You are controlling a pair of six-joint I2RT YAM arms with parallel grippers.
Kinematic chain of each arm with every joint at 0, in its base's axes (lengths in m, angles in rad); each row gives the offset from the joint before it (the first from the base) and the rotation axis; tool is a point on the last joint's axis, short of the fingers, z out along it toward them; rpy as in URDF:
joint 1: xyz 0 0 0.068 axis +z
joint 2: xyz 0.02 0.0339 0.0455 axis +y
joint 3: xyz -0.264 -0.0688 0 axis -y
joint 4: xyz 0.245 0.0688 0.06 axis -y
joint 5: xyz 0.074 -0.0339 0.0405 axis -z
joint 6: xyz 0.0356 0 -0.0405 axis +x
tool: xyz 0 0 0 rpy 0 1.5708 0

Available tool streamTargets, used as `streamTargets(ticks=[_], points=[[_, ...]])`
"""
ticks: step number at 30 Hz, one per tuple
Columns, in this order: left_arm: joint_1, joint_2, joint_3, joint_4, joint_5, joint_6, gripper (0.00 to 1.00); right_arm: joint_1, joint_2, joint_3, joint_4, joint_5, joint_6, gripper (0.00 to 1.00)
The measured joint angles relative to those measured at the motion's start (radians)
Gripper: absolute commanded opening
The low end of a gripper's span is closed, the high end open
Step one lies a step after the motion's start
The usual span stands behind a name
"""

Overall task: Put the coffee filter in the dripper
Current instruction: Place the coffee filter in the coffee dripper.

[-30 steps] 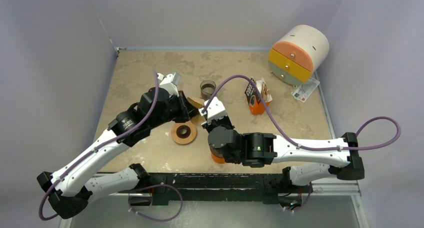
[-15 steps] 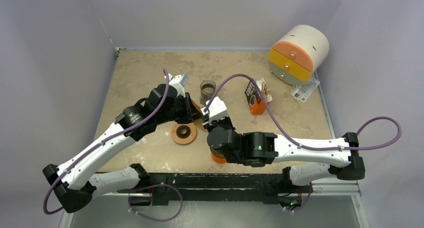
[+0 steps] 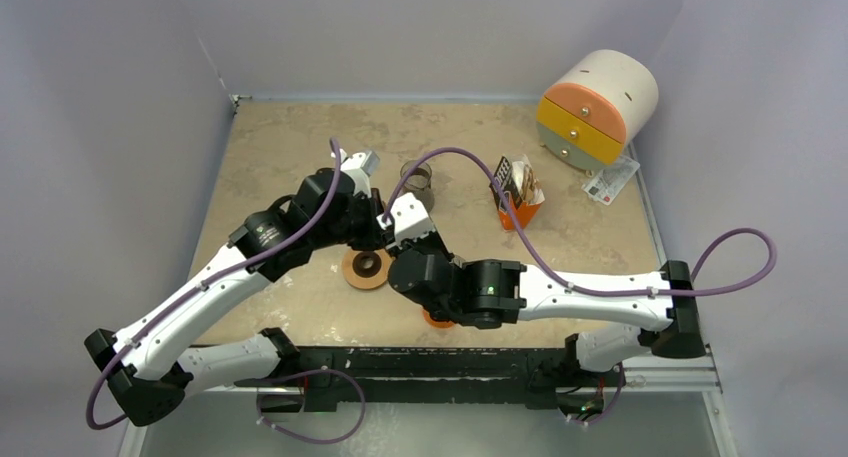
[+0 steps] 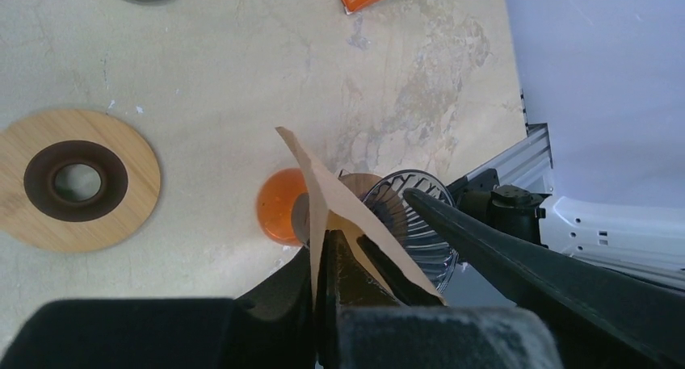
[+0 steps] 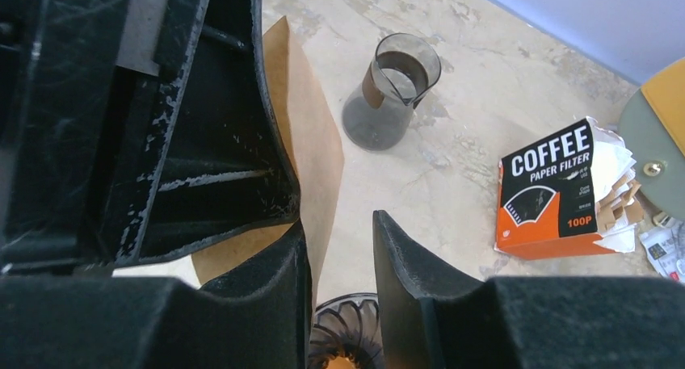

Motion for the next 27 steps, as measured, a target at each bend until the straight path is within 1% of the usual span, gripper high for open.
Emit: streamTargets(ticks=[5, 7, 9, 10, 19, 27], points=[[0.000, -0.008, 0.003, -0.013, 0.001, 0.005, 0.00, -0.012, 0.034, 0.014, -0.031, -0.004, 0.010, 0.26], [0.000, -0.011, 0.003, -0.018, 0.001, 0.010, 0.00, -0.014, 0.038, 0.016, -0.036, -0.003, 0.012, 0.17], [0.000, -0.013, 0.009, -0.029, 0.002, 0.018, 0.00, -0.018, 0.038, 0.017, -0.041, -0.002, 0.017, 0.03], [0.000, -0.013, 0.013, -0.034, 0.002, 0.020, 0.00, -0.019, 0.038, 0.018, -0.046, 0.001, 0.019, 0.00], [0.000, -0.022, 0.042, -0.081, -0.002, 0.044, 0.00, -0.023, 0.024, 0.019, -0.060, 0.004, 0.027, 0.00], [0.000, 0.010, 0.065, -0.129, -0.003, 0.053, 0.00, -0.024, 0.015, 0.019, -0.084, 0.019, 0.038, 0.00]])
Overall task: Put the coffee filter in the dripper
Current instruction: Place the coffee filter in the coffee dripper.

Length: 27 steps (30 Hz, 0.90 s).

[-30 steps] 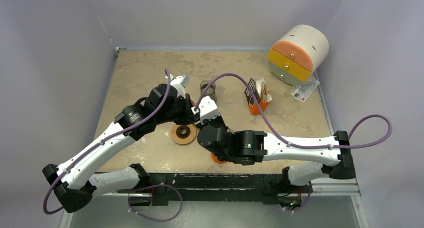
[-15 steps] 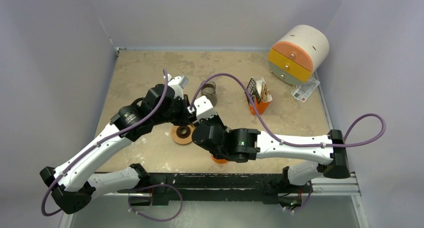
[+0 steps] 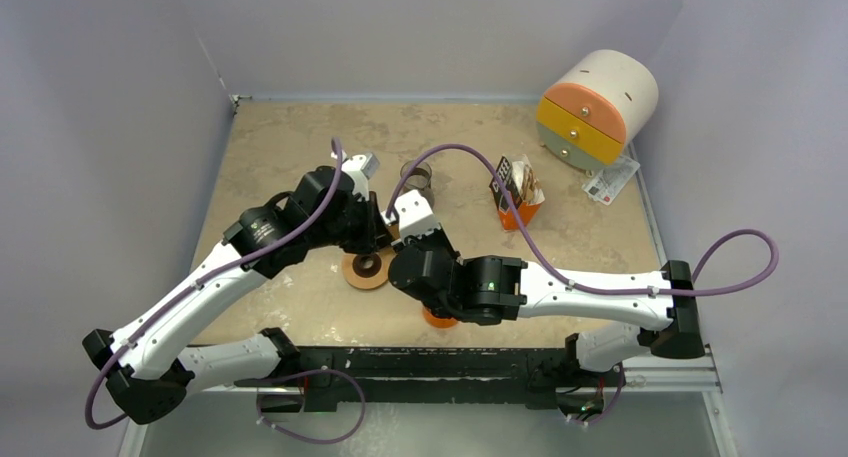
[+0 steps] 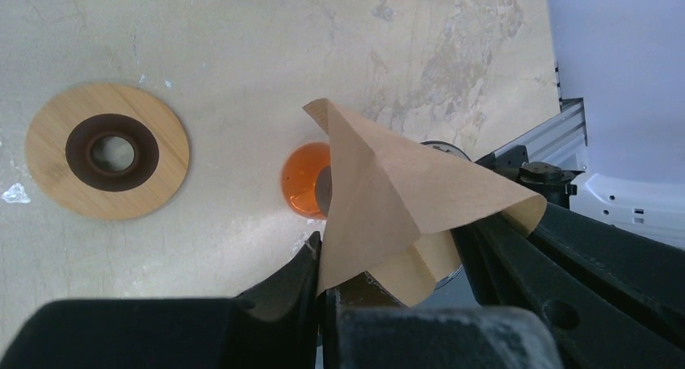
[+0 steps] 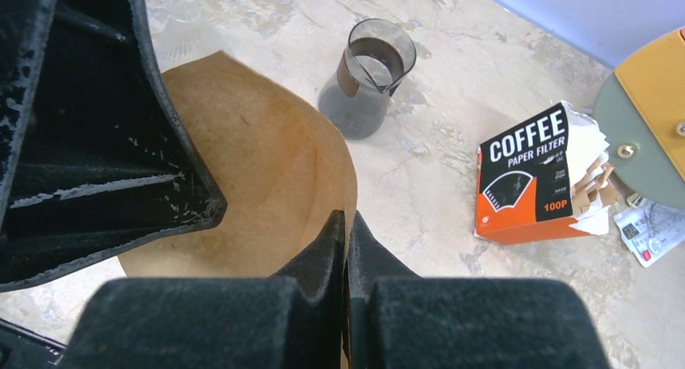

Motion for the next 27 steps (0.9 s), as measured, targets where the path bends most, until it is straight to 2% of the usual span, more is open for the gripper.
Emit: streamTargets(ticks=[9, 10, 22, 27], points=[[0.000, 0.003, 0.001, -0.013, 0.025, -0.002, 0.34, 0.000, -0.013, 0.000, -0.036, 0.004, 0.022, 0.00], [0.000, 0.003, 0.001, -0.012, 0.032, -0.002, 0.35, 0.000, -0.017, 0.001, -0.045, 0.004, 0.024, 0.00], [0.000, -0.067, 0.064, 0.012, 0.140, -0.037, 0.35, 0.000, -0.020, 0.001, -0.112, 0.012, 0.040, 0.00], [0.000, -0.130, 0.054, 0.095, 0.183, -0.103, 0.20, 0.000, -0.020, 0.002, -0.115, 0.015, 0.040, 0.00]])
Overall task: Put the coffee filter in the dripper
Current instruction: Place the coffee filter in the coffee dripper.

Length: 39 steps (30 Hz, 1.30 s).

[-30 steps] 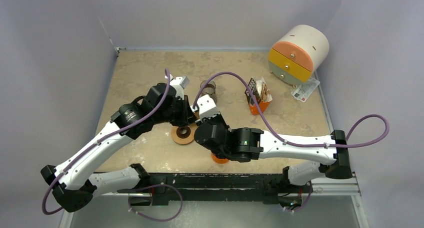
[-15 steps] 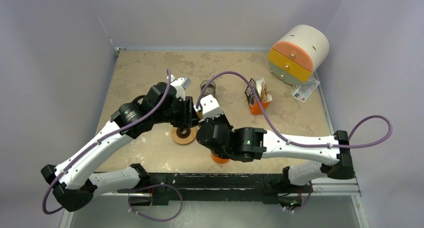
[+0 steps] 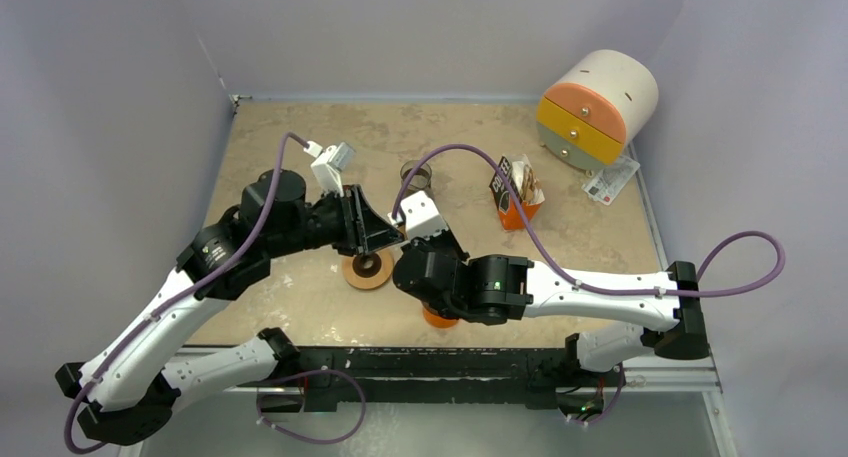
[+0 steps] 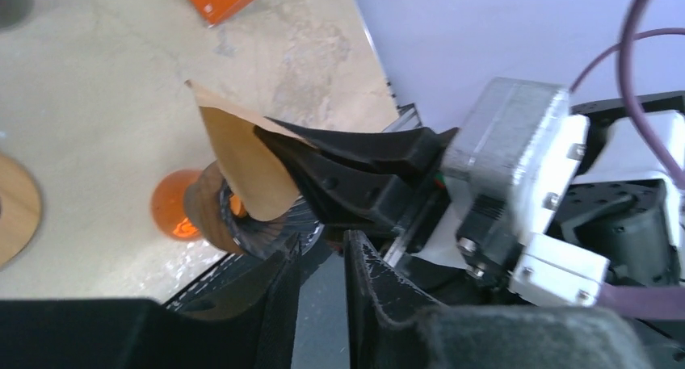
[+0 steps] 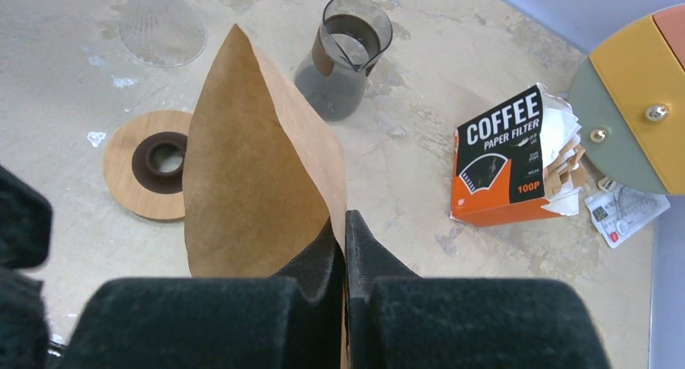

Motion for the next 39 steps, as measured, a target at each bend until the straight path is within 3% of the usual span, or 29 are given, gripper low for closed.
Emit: streamTargets(ticks=[4, 5, 14, 25, 39], points=[[0.000, -0.027, -0.058, 0.098, 0.035, -0.066, 0.01, 0.000, 0.000, 0.001, 0.001, 0.005, 0.000, 0.00], [0.000, -0.027, -0.073, 0.119, 0.043, -0.080, 0.00, 0.000, 0.000, 0.001, 0.001, 0.005, 0.000, 0.00], [0.000, 0.053, -0.145, 0.211, 0.063, -0.154, 0.00, -0.002, -0.005, 0.001, 0.010, 0.026, 0.002, 0.00], [-0.008, 0.095, -0.146, 0.192, -0.041, -0.137, 0.00, -0.002, -0.064, 0.001, 0.006, -0.022, 0.065, 0.00], [-0.180, 0.217, -0.028, 0.029, -0.251, -0.077, 0.00, -0.005, -0.113, 0.000, -0.123, -0.222, 0.303, 0.00]])
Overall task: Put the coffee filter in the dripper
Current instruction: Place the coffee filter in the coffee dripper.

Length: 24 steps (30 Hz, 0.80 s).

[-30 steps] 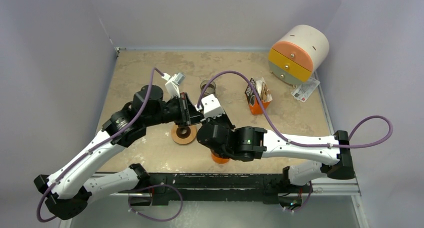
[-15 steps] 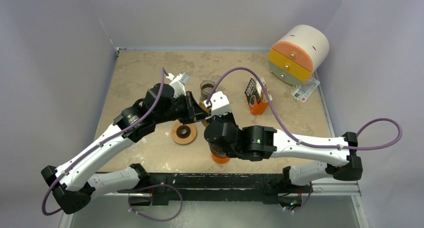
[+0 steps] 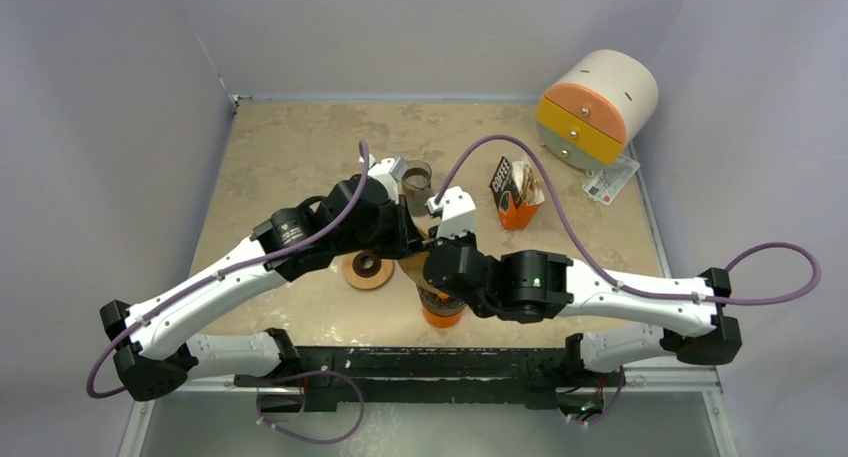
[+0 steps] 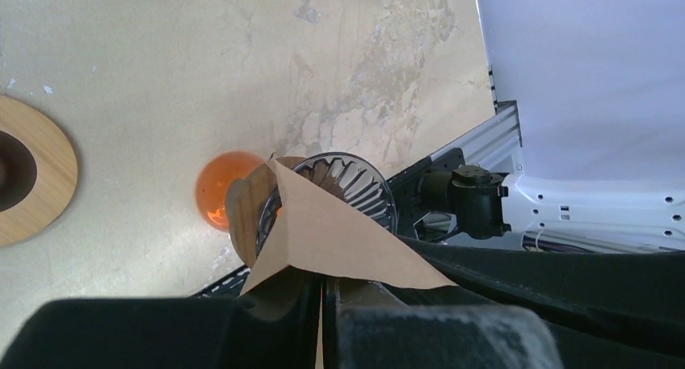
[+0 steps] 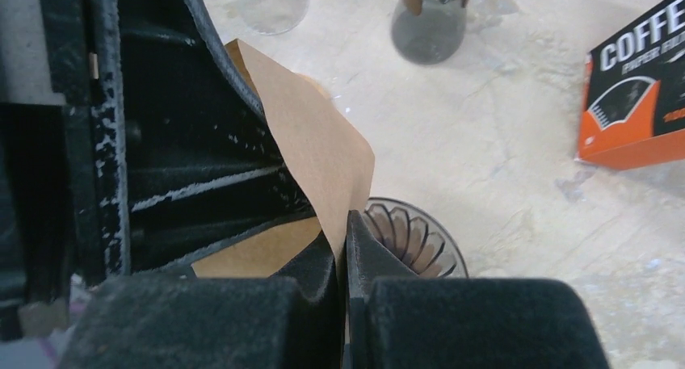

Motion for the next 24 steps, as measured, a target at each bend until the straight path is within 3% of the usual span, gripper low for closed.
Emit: streamTargets(ticks=[9, 24], points=[[-0.067, 0.056, 0.099, -0.088, -0.061, 0.035, 0.00, 0.000, -0.131, -0.024, -0.007, -0.105, 0.135, 0.00], [-0.134, 0.147, 0.171, -0.181, -0.071, 0.103, 0.00, 0.000, -0.165, -0.042, -0.096, -0.214, 0.298, 0.00]])
